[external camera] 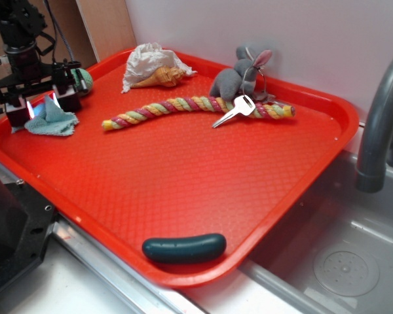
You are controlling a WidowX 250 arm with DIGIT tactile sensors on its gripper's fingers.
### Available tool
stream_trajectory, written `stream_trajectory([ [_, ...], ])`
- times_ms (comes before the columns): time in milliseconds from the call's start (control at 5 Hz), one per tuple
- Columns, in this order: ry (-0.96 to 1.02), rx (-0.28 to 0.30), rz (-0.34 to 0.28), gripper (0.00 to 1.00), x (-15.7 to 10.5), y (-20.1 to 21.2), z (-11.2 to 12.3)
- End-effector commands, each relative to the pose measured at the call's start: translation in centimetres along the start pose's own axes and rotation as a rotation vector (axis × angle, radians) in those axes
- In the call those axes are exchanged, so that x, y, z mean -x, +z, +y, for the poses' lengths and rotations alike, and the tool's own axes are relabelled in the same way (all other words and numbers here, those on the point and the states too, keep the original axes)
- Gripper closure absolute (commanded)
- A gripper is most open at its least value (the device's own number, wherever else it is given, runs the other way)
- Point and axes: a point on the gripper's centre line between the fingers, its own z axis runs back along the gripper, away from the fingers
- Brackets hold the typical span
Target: Grab the blue cloth.
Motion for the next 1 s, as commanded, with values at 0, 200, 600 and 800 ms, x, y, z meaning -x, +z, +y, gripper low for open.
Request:
stream_trajectory([
  [0, -0.15, 0.078, -0.022, 1.0, 1.1, 6.1, 2.6],
  [200, -0.387, 0.2, -0.031, 1.0, 3.6, 11.3, 2.0],
  [600, -0.881, 0.302, -0.1, 1.0, 9.5, 20.3, -0.6],
  [800, -1.069, 0.348, -0.102, 1.0, 9.5, 21.2, -0.4],
])
